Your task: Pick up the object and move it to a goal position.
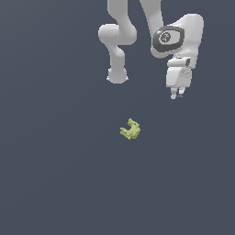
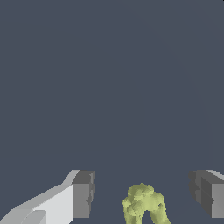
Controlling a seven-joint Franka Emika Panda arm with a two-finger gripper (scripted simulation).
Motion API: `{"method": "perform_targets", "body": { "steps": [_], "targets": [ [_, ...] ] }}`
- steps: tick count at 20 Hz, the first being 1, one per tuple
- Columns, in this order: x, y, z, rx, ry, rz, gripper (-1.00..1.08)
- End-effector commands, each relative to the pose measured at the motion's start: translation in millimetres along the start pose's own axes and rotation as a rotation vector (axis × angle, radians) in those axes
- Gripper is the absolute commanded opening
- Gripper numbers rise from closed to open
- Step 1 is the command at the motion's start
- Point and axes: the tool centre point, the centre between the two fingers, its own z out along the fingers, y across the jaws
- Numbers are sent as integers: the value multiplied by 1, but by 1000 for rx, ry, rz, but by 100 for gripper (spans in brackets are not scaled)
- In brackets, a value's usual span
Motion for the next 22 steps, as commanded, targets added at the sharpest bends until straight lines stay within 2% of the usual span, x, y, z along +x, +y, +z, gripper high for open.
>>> {"method": "perform_targets", "body": {
  "steps": [1, 7, 13, 18, 22],
  "targets": [
    [-25, -1, 29, -27, -46, -29, 68],
    [-95, 6, 90, -77, -169, -78, 68],
    [-151, 15, 127, -106, -261, -104, 68],
    [-181, 21, 142, -118, -307, -115, 68],
    [-191, 23, 147, -122, -324, -118, 68]
  ]
}}
